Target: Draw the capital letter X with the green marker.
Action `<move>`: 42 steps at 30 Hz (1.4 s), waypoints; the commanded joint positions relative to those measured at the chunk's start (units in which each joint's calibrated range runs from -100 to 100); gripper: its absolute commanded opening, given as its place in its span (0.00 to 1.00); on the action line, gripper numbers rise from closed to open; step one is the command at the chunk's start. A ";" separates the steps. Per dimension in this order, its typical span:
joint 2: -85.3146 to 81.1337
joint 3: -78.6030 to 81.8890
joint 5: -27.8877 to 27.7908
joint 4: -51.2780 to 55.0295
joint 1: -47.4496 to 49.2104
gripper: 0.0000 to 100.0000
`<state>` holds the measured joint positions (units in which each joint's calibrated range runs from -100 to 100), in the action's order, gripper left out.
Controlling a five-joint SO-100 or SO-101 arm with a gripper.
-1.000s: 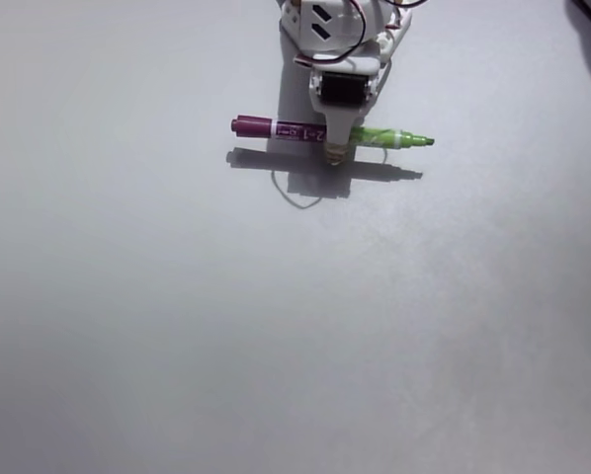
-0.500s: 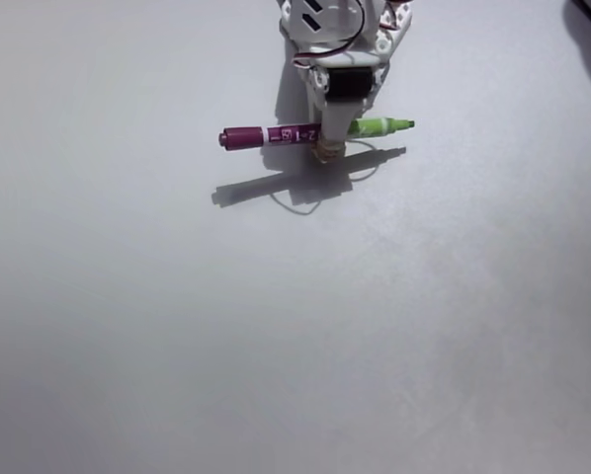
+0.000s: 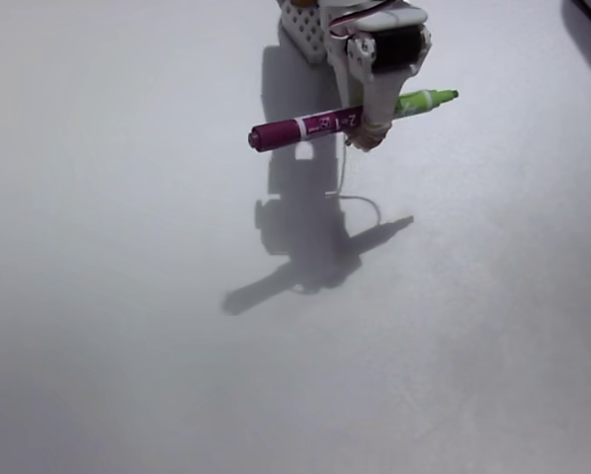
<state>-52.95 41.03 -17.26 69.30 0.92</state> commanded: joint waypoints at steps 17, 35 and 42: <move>30.33 -18.18 -13.68 -48.82 -13.06 0.01; 74.45 -5.42 -33.16 -139.63 -28.39 0.01; 81.71 -6.05 -34.33 -138.32 -35.43 0.01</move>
<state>27.80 37.36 -51.45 -68.52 -32.41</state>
